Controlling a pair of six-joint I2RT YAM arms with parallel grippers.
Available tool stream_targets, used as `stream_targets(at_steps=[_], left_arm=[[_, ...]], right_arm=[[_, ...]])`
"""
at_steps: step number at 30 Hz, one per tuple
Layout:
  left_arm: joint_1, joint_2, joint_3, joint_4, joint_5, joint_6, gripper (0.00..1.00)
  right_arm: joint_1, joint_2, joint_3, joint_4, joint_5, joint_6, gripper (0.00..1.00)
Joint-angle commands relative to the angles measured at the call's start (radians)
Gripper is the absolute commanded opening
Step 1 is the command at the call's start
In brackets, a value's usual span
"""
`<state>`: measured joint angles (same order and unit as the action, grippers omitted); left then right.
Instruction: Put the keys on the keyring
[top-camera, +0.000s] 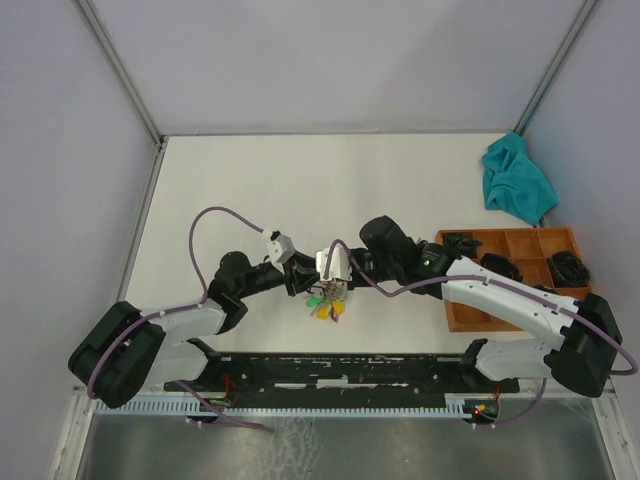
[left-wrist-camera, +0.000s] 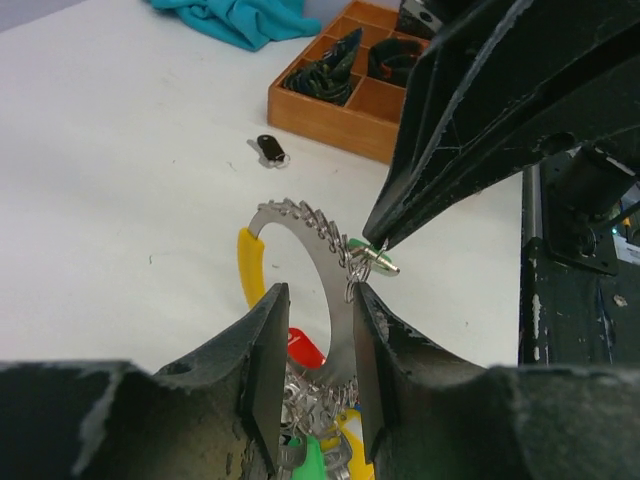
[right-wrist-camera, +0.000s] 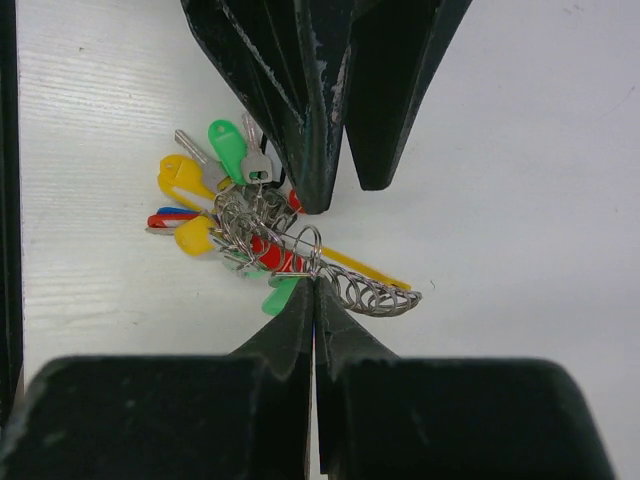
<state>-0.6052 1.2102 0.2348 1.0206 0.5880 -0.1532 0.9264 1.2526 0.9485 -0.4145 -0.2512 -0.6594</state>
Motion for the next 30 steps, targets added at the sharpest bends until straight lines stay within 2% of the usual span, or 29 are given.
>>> stream_targets(at_steps=[1,7,14,27,30], left_arm=[[0.005,0.002,0.079,-0.089,0.135,0.173,0.39],[0.006,0.073,0.148,-0.172,0.268,0.258,0.39],[0.005,0.139,0.185,-0.192,0.391,0.276,0.35],[0.005,0.185,0.226,-0.193,0.416,0.257,0.31],[0.003,0.197,0.231,-0.194,0.429,0.253,0.26]], right_arm=[[-0.005,0.009,0.084,-0.06,-0.023,-0.045,0.01],[-0.004,0.012,0.099,-0.082,-0.025,-0.048,0.01],[-0.004,0.018,0.098,-0.078,-0.026,-0.045,0.01],[-0.004,0.019,0.101,-0.076,-0.057,-0.039,0.01],[-0.004,0.019,0.101,-0.078,-0.061,-0.036,0.01]])
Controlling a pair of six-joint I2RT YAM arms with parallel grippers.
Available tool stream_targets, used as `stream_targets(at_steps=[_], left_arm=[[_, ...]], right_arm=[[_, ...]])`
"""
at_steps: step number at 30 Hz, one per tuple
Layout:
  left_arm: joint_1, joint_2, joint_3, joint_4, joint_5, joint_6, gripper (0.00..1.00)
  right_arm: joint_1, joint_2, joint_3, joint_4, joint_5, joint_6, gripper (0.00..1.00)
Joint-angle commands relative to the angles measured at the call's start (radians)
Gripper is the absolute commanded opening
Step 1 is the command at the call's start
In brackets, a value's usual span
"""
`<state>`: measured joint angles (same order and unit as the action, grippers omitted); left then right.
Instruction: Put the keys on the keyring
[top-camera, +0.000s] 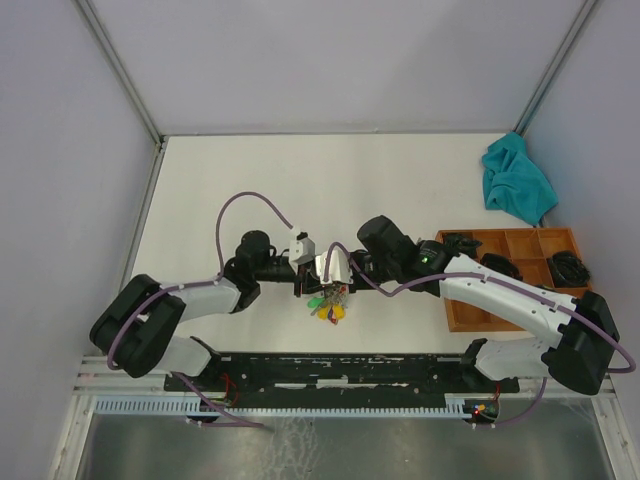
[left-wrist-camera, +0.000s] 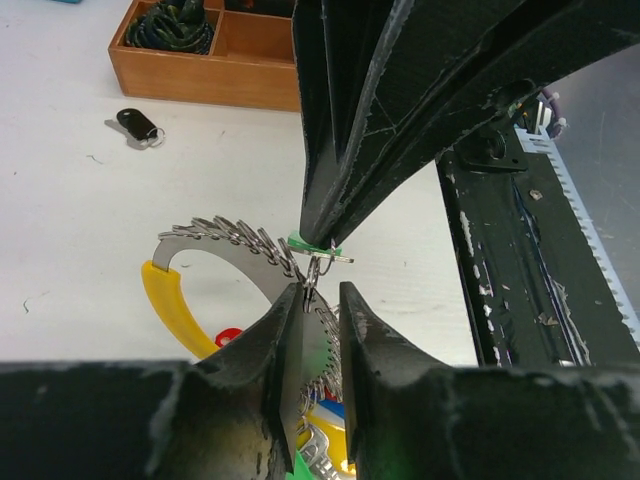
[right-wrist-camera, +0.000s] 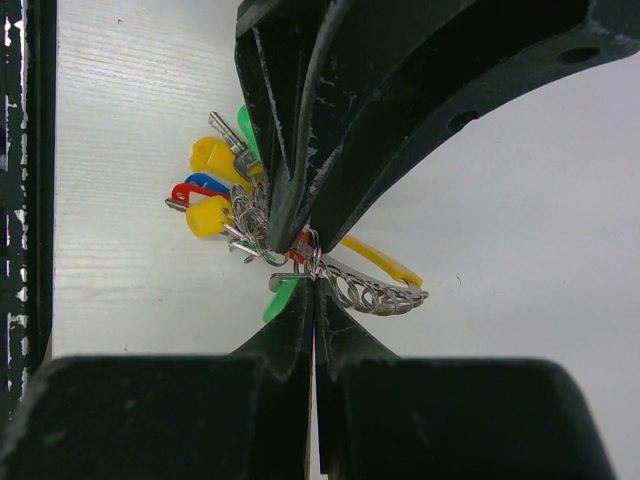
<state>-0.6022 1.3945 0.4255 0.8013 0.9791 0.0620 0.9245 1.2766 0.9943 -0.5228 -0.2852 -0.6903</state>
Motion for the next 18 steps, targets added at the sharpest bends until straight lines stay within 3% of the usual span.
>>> stream_targets(at_steps=[1,6,13,18], left_arm=[[0.001,0.015,0.041,0.026,0.04,0.036,0.23],[0.001,0.008,0.041,0.027,0.04,0.033,0.03],[0.007,-0.031,0.004,0.071,-0.075,-0.014,0.03],[0.019,-0.048,-0.046,0.213,-0.157,-0.12,0.03]], right_arm=[[-0.003,-0.005,0.056,0.029,-0.028,-0.004,0.01],[-0.003,-0.011,0.05,0.02,-0.017,-0.001,0.01],[-0.003,-0.089,-0.04,0.06,0.038,0.039,0.01],[-0.002,-0.114,-0.087,0.077,0.041,0.072,0.01]])
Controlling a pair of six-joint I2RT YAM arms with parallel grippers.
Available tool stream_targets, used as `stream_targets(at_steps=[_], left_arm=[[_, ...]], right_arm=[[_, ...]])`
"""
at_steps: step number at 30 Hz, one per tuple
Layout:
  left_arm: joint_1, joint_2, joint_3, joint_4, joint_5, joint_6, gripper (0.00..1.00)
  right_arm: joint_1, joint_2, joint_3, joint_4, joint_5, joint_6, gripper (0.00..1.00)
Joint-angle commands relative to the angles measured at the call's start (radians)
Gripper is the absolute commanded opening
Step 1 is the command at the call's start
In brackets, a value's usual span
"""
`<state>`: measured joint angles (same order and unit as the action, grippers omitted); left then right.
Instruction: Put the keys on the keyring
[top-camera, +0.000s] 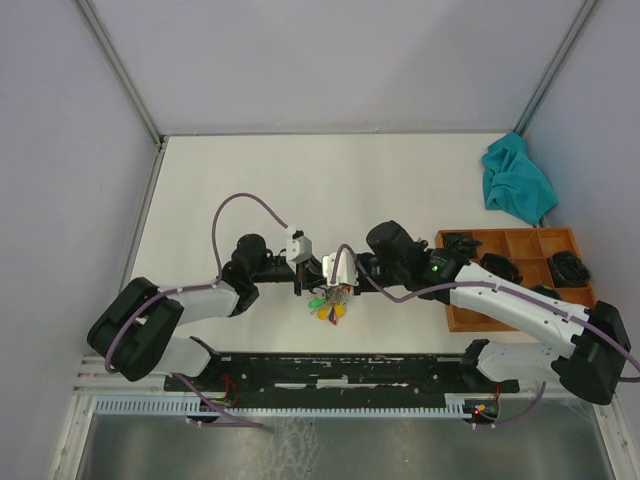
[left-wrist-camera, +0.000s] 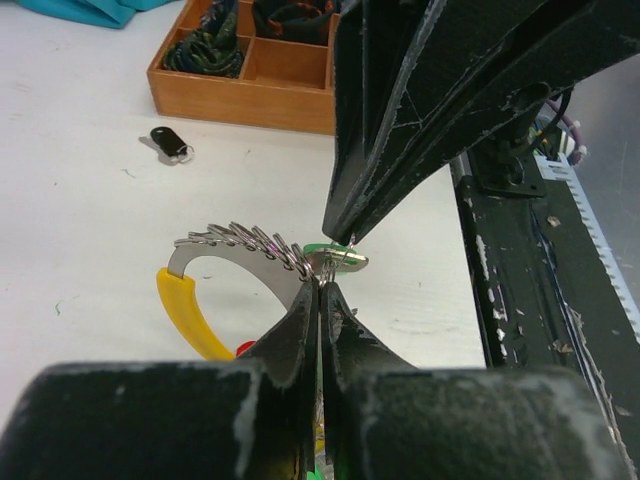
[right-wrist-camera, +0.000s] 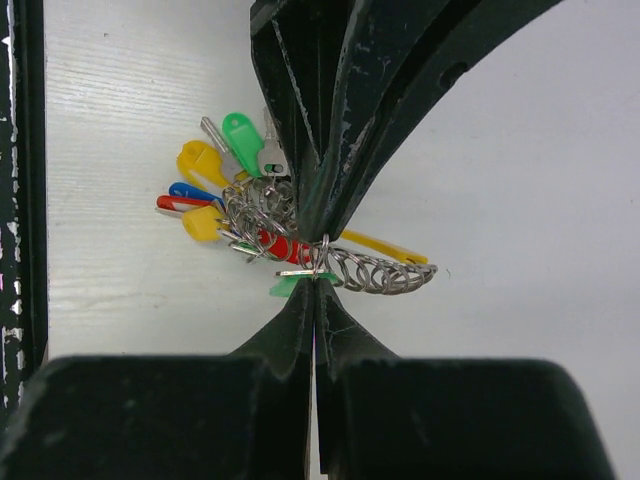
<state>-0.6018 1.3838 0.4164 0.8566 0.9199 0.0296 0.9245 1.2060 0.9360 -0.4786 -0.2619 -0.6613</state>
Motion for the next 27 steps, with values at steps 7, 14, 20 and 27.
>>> stream_targets(at_steps=[7,14,20,27], left_arm=[[0.018,-0.053,-0.075,0.291,-0.18,-0.176,0.03],[0.015,-0.047,-0.101,0.384,-0.231,-0.22,0.03],[0.016,-0.027,-0.118,0.443,-0.259,-0.253,0.03],[0.017,-0.01,-0.138,0.408,-0.26,-0.212,0.17]], right_arm=[[-0.001,-0.031,-0.068,0.094,-0.006,0.075,0.01],[0.003,0.01,-0.086,0.168,-0.05,0.101,0.01],[0.004,0.028,-0.069,0.173,-0.025,0.082,0.01],[0.003,0.038,0.018,0.083,0.016,0.013,0.01]])
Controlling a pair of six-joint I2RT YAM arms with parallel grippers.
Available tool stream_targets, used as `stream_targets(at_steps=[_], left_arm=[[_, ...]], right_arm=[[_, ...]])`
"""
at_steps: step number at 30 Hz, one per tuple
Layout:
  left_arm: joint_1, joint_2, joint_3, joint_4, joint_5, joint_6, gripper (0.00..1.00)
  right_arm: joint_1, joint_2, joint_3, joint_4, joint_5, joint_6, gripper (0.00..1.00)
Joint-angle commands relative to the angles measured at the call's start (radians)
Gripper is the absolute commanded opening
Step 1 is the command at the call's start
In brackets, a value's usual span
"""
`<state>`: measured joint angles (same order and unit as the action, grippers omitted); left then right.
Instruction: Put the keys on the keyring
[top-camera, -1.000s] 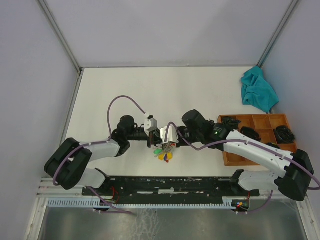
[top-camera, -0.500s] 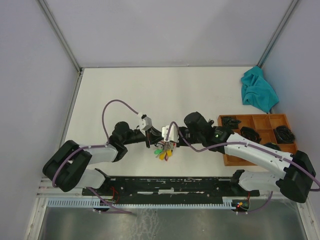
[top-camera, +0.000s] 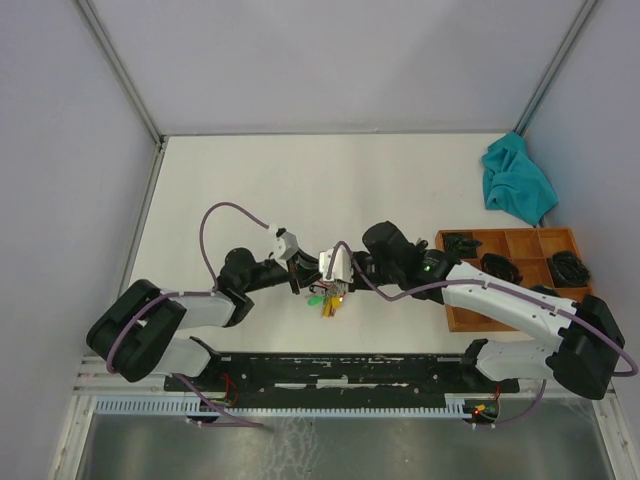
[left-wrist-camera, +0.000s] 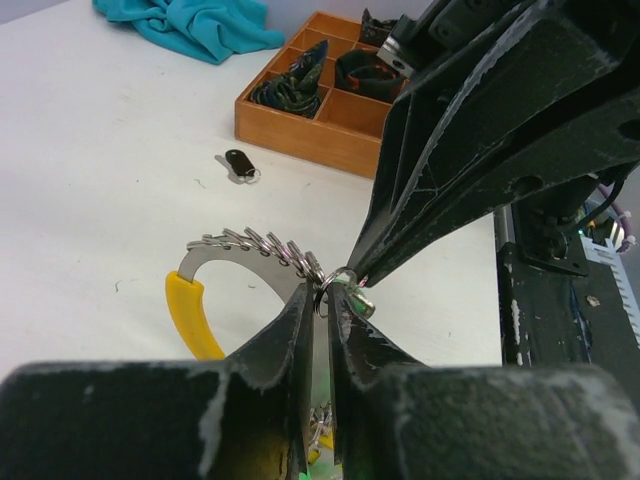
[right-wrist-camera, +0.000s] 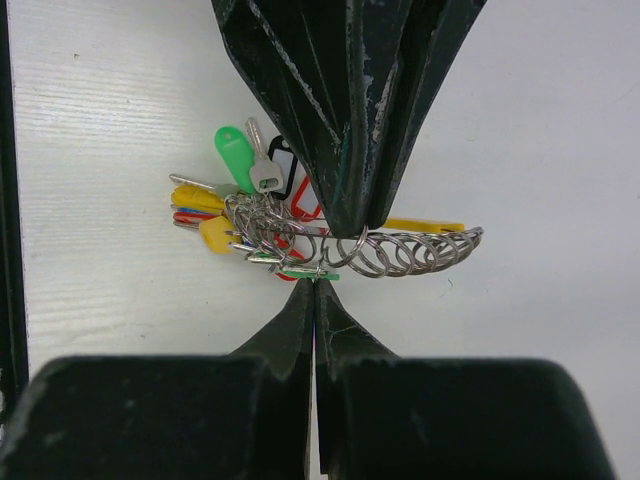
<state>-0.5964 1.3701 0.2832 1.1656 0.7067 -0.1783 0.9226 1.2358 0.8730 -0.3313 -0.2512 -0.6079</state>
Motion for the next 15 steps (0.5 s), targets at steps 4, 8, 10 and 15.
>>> stream_targets(at_steps=[4,8,10,15], left_arm=[[0.013,-0.001,-0.003,0.028,-0.035,0.049,0.29],[0.013,-0.015,0.009,-0.018,0.035,0.096,0.36],[0.014,-0.017,0.015,-0.034,0.08,0.115,0.39],[0.013,-0.015,0.036,-0.085,0.166,0.158,0.42]], right_arm=[[0.005,0.023,0.132,-0.12,0.013,-0.07,0.01],[0.004,0.045,0.162,-0.158,0.017,-0.086,0.01],[0.004,0.058,0.179,-0.171,0.013,-0.092,0.01],[0.003,0.058,0.201,-0.186,0.0,-0.107,0.01]])
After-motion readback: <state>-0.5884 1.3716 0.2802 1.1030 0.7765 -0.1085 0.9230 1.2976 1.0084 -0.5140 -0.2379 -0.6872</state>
